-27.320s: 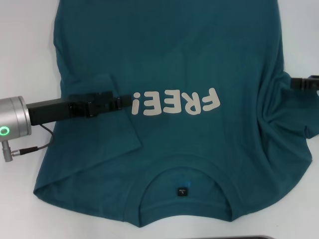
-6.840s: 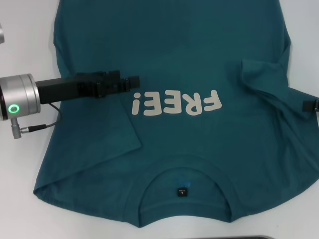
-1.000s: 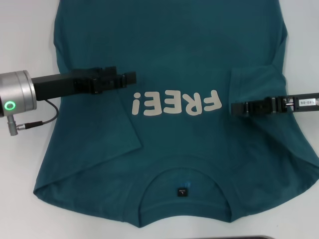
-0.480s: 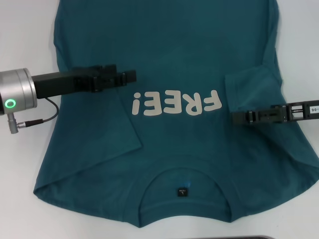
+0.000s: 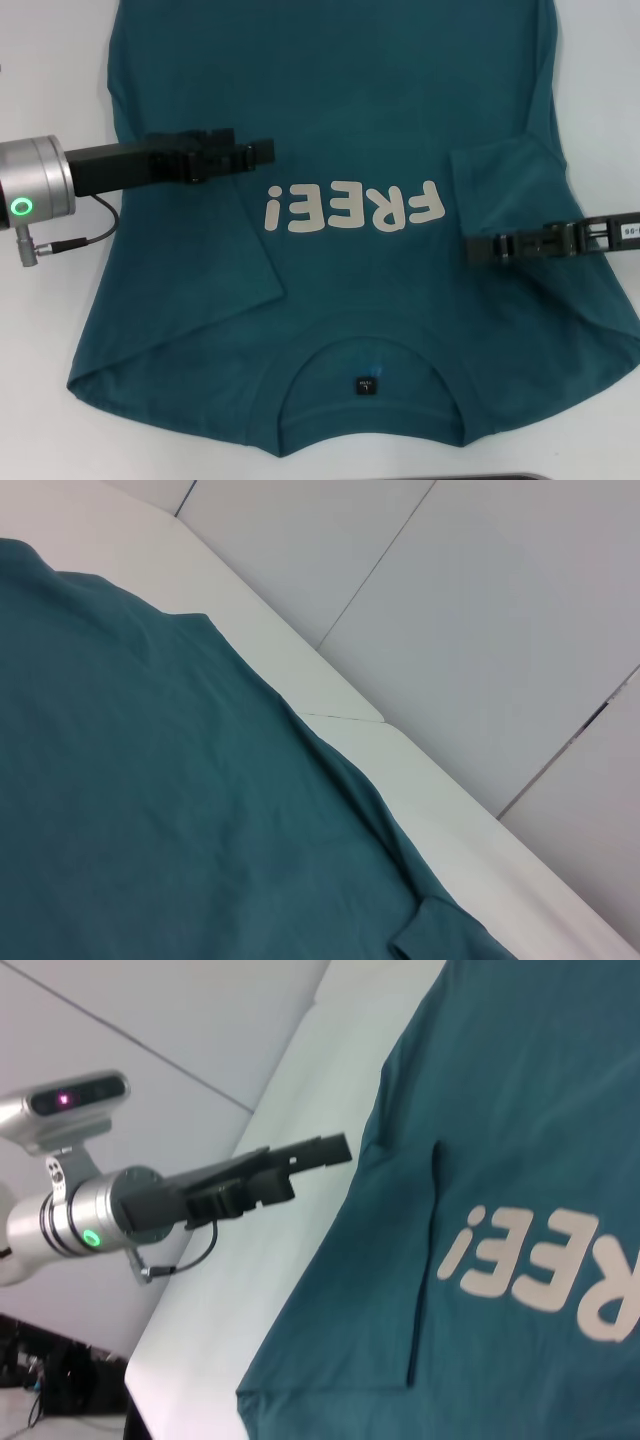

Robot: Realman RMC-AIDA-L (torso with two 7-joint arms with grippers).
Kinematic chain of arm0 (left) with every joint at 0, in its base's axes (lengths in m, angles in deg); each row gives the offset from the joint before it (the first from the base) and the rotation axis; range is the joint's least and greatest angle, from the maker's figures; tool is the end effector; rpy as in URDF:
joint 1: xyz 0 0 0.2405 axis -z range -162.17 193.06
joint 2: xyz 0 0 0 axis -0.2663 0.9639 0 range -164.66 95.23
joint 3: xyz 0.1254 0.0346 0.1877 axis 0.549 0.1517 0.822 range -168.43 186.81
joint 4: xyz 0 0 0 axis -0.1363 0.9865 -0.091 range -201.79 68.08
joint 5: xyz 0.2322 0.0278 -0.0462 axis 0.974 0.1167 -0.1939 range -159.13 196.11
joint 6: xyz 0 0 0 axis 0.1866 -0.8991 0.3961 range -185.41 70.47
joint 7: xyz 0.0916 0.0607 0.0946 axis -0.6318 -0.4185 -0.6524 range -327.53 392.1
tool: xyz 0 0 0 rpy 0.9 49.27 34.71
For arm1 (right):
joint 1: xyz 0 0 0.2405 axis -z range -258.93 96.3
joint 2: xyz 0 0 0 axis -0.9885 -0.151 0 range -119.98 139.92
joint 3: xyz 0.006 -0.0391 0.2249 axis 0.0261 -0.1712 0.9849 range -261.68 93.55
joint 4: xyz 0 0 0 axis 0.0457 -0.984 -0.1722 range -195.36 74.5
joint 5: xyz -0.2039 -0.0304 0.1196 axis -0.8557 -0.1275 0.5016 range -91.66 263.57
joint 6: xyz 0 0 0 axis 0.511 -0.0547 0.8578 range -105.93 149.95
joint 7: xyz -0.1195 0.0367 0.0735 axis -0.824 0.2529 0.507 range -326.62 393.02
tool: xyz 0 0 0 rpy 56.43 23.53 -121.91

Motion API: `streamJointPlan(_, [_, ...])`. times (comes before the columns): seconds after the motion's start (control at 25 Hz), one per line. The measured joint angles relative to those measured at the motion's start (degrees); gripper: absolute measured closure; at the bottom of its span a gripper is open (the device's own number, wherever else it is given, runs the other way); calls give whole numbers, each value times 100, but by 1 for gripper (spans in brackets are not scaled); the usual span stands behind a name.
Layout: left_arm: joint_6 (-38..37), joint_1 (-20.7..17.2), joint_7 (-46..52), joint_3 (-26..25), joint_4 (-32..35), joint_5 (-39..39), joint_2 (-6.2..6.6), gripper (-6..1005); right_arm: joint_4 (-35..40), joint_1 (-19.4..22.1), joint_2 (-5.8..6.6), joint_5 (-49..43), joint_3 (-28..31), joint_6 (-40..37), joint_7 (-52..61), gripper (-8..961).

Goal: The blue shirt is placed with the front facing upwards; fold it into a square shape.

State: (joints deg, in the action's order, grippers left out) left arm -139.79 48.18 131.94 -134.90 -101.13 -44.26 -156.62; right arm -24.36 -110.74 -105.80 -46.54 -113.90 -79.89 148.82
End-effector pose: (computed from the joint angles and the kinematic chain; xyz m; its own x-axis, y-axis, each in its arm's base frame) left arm -0.2563 0.3511 -0.0135 0.5245 0.6544 0.5447 0.7682 -0.6396 0.0287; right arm 0.2950 0.2964 0.0318 0.3636 -0.8884 -0.2802 -0.8734 -0.4297 0.2292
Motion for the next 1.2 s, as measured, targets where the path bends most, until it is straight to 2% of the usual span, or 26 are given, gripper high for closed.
streamJointPlan(0.48, [-29,0,0,4,0,0,0,115,-93,-31,13,-116,-207,3,194,35])
streamJointPlan(0.72, [-30,-3,0,21,0,0,0,116,-120,-2,70,-208,-207,14,249,34])
streamJointPlan(1.2, [-29,22,0,31,0,0,-8,115,-122,-63,64,-471,-280,-171,276,35])
